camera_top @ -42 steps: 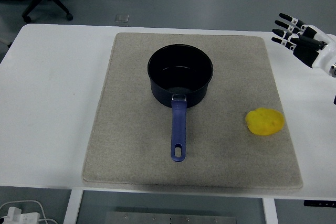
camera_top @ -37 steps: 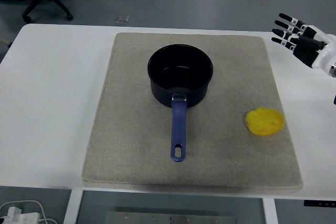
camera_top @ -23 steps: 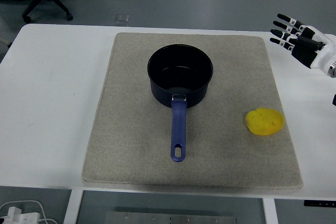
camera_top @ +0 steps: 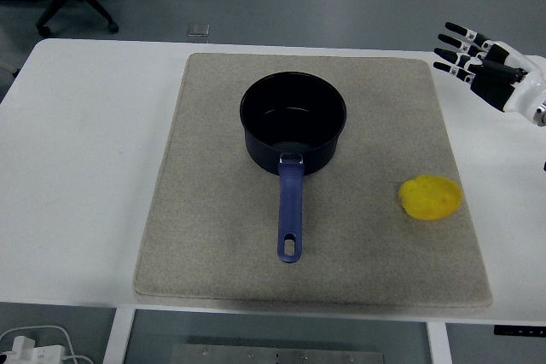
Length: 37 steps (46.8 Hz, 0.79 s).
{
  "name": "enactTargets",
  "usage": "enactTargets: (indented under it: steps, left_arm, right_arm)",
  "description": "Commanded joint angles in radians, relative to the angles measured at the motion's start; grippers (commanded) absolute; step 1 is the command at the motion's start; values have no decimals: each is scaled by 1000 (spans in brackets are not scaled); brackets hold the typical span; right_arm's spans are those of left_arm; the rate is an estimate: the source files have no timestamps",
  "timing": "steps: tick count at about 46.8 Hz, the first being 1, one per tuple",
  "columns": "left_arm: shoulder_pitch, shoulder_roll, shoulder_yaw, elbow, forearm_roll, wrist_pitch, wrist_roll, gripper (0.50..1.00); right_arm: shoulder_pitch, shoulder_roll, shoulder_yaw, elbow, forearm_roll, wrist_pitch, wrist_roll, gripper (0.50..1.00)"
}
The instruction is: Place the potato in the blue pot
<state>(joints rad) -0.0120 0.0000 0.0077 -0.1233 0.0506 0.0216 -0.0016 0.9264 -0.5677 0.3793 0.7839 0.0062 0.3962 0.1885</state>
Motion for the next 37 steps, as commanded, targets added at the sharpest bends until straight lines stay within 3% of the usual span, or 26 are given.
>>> enactTargets:
  steps: [1, 21, 27, 37]
  left_arm:
    - [0, 0, 0, 1, 0, 0, 0, 996]
    - [0, 0, 0, 1, 0, 0, -1, 996]
    - [0, 0, 0, 1, 0, 0, -1, 996]
    - [0, 0, 0, 1, 0, 0, 0, 996]
  right_arm:
    - [9, -4, -2, -2, -15, 12, 0, 938]
    - [46, -44, -2, -2, -199, 10, 0, 938]
    - [57, -90, -2, 0, -227, 21, 2, 938]
    - [75, -100, -17, 12, -322, 56, 3, 938]
